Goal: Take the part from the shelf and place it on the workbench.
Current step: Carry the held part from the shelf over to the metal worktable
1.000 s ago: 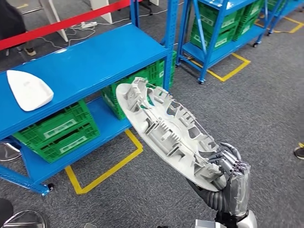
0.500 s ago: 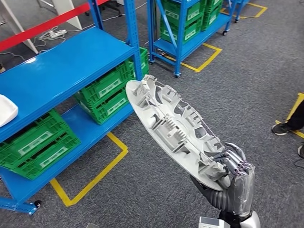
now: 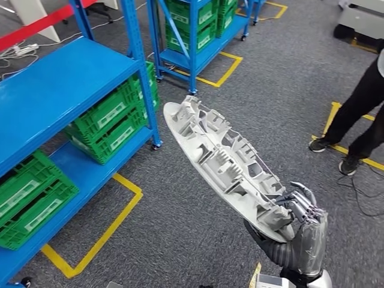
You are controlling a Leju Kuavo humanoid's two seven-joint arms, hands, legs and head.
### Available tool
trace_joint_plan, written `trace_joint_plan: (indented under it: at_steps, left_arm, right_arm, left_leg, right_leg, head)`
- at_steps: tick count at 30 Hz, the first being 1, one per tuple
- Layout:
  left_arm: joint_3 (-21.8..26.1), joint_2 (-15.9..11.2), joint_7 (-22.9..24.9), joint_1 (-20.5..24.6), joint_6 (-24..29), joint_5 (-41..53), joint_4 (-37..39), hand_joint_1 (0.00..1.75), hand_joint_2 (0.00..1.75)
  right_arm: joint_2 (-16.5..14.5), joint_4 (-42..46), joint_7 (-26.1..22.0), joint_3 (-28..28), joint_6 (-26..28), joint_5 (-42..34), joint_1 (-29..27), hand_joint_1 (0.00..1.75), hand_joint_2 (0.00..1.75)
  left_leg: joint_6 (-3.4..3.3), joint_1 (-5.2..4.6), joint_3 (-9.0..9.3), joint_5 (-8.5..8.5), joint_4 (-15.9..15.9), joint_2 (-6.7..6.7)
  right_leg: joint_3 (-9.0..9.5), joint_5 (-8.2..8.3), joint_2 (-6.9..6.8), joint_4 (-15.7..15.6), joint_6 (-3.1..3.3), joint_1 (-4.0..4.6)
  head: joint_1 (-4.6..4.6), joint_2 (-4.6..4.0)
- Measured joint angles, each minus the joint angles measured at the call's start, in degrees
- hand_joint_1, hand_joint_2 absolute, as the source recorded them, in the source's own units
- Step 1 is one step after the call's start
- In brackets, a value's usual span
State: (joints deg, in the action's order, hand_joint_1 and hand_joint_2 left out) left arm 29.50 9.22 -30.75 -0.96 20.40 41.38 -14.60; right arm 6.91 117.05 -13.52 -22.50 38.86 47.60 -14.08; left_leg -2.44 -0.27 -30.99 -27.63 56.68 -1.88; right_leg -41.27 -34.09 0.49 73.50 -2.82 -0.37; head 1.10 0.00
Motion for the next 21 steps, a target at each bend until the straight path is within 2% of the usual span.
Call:
trace_joint_plan:
  at_steps: [1, 2, 4, 5, 6, 8, 9, 11, 12, 13, 14, 15, 16, 17, 19, 20, 21]
  left_arm:
    - [0.0, 0.0, 0.0, 0.0, 0.0, 0.0, 0.0, 0.0, 1.75]
    - [0.1, 0.0, 0.0, 0.1, 0.0, 0.1, 0.0, 0.0, 1.75]
    - [0.1, 0.1, 0.0, 0.1, 0.0, 0.2, 0.0, 0.0, 1.75]
    - [0.1, 0.1, 0.0, 0.2, 0.0, 0.3, 0.0, 0.0, 1.75]
    - [0.1, 0.1, 0.0, 0.2, 0.0, 0.4, 0.0, 0.0, 1.75]
    - [0.2, 0.1, 0.0, 0.3, 0.0, 0.5, 0.0, 0.0, 1.75]
    - [0.2, 0.1, 0.0, 0.4, 0.0, 0.6, 0.0, 0.0, 1.75]
    - [0.3, 0.1, 0.0, 0.5, 0.0, 0.6, 0.0, 0.0, 1.75]
    - [0.4, 0.1, 0.0, 0.4, 0.0, 0.7, 0.0, 0.0, 1.75]
    - [0.4, 0.1, 0.0, 0.4, 0.0, 0.7, 0.0, 0.0, 1.75]
    - [0.5, 0.1, 0.0, 0.3, 0.0, 0.7, 0.0, 0.0, 1.75]
    - [0.6, 0.1, 0.0, 0.2, 0.0, 0.8, 0.0, 0.0, 1.75]
    - [0.7, 0.1, 0.0, 0.2, 0.0, 0.8, 0.0, 0.0, 1.75]
    - [0.7, 0.1, 0.0, 0.2, 0.0, 0.8, 0.0, 0.0, 1.75]
    - [0.7, 0.0, 0.0, 0.2, 0.0, 0.9, 0.0, 0.0, 1.75]
    - [0.8, 0.0, 0.0, 0.2, 0.1, 0.9, 0.0, 0.0, 1.75]
    - [0.8, 0.0, 0.0, 0.3, 0.1, 1.0, 0.0, 0.0, 1.75]
  right_arm:
    - [0.0, 0.0, 0.0, 0.1, 0.0, -0.1, -0.1, 1.75, 1.75]
    - [0.0, 0.0, 0.0, 0.3, 0.0, -0.2, -0.1, 1.75, 1.75]
    - [0.0, 0.1, -0.2, 0.7, 0.0, -0.3, -0.1, 1.75, 1.75]
    - [-0.1, 0.2, -0.2, 0.8, 0.0, -0.3, -0.1, 1.75, 1.75]
    - [-0.2, 0.2, -0.3, 1.0, 0.0, -0.3, -0.2, 1.75, 1.75]
    - [-0.3, 0.4, -0.3, 1.2, 0.0, -0.4, -0.5, 1.75, 1.75]
    - [-0.4, 0.5, -0.4, 1.4, 0.0, -0.4, -0.7, 1.75, 1.75]
    - [-0.5, 0.8, -0.4, 1.6, 0.0, -0.4, -0.9, 1.75, 1.75]
    - [-0.6, 0.9, -0.5, 1.7, 0.0, -0.5, -1.0, 1.75, 1.75]
    - [-0.8, 0.9, -0.6, 1.8, 0.0, -0.6, -1.0, 1.75, 1.75]
    - [-0.9, 0.9, -0.6, 1.9, 0.0, -0.6, -1.1, 1.75, 1.75]
    - [-0.9, 1.0, -0.7, 2.0, 0.0, -0.7, -1.3, 1.75, 1.75]
    - [-1.0, 1.0, -0.7, 2.2, 0.0, -0.8, -1.4, 1.75, 1.75]
    - [-1.0, 1.0, -0.8, 2.3, 0.0, -0.9, -1.6, 1.75, 1.75]
    - [-1.2, 1.1, -1.0, 2.6, 0.0, -1.2, -1.8, 1.75, 1.75]
    - [-1.2, 1.2, -1.2, 2.7, 0.0, -1.3, -1.9, 1.75, 1.75]
    - [-1.3, 1.3, -1.3, 2.8, 0.0, -1.3, -2.0, 1.75, 1.75]
  left_leg:
    - [0.04, 0.0, 0.0, -0.03, 0.0, -0.67]
    - [0.12, 0.01, 0.06, -0.08, 0.0, -1.32]
    - [0.52, -0.24, 0.24, -0.34, 0.2, -2.41]
    - [0.78, -0.45, 0.31, -0.46, 0.3, -2.91]
    - [1.02, -0.66, 0.34, -0.54, 0.4, -3.39]
    - [1.4, -0.76, 0.38, -0.67, 0.6, -4.45]
    - [1.67, -0.65, 0.34, -1.09, 0.9, -4.13]
    - [2.29, -0.28, -0.94, -3.68, 4.3, -1.74]
    - [2.55, -0.08, -2.33, -5.6, 7.6, -0.18]
    - [2.69, 0.03, -4.07, -7.42, 11.4, 0.7]
    - [2.74, 0.09, -5.56, -8.49, 14.6, 1.05]
    - [2.7, 0.1, -6.41, -8.52, 16.2, 1.2]
    - [2.57, 0.1, -6.37, -7.45, 15.9, 1.33]
    - [2.35, 0.1, -5.35, -5.49, 13.5, 1.72]
    - [1.67, 0.17, -2.2, -1.56, 6.4, 4.38]
    - [1.44, 0.23, -0.95, -0.62, 3.6, 5.71]
    - [1.28, 0.25, -0.32, -0.36, 2.0, 6.64]
  right_leg:
    - [0.91, 1.03, -0.26, -1.3, -0.15, -0.1]
    - [2.82, 2.69, -0.79, -4.4, -0.25, -0.19]
    - [7.39, 5.26, -3.37, -12.2, -0.15, -0.11]
    - [8.83, 5.81, -4.33, -14.7, 0.13, -0.02]
    - [9.46, 5.88, -4.85, -15.9, 0.46, 0.1]
    - [9.32, 6.08, -3.72, -16.0, 1.2, 0.12]
    - [9.24, 6.22, -3.11, -16.0, 1.5, 0.04]
    - [9.17, 6.54, -1.88, -16.2, 2.19, -0.18]
    - [9.08, 6.63, -1.25, -16.2, 2.44, -0.19]
    - [8.98, 6.7, -0.55, -16.2, 2.64, -0.18]
    - [8.91, 6.75, 0.21, -16.2, 2.74, -0.15]
    - [8.87, 6.79, 0.99, -16.1, 2.8, -0.11]
    - [8.85, 6.83, 1.78, -16.1, 2.82, -0.09]
    - [8.86, 6.86, 2.54, -16.1, 2.81, -0.08]
    - [8.78, 6.93, 3.9, -15.9, 2.65, -0.04]
    - [8.57, 7.0, 4.51, -15.8, 2.45, -0.05]
    - [8.27, 7.13, 5.1, -15.7, 2.17, -0.11]
  head:
    - [0.02, 0.0]
    - [0.02, 0.0]
    - [0.09, 0.0]
    - [0.05, 0.0]
    - [0.04, 0.0]
    - [-0.07, 0.0]
    - [-0.09, 0.0]
    - [-0.27, 0.0]
    - [-0.37, 0.0]
    - [-0.42, 0.0]
    - [-0.4, 0.0]
    - [-0.4, 0.0]
    - [-0.39, 0.0]
    - [-0.39, 0.0]
    - [-0.38, 0.0]
    - [-0.4, 0.0]
    - [-0.37, 0.0]
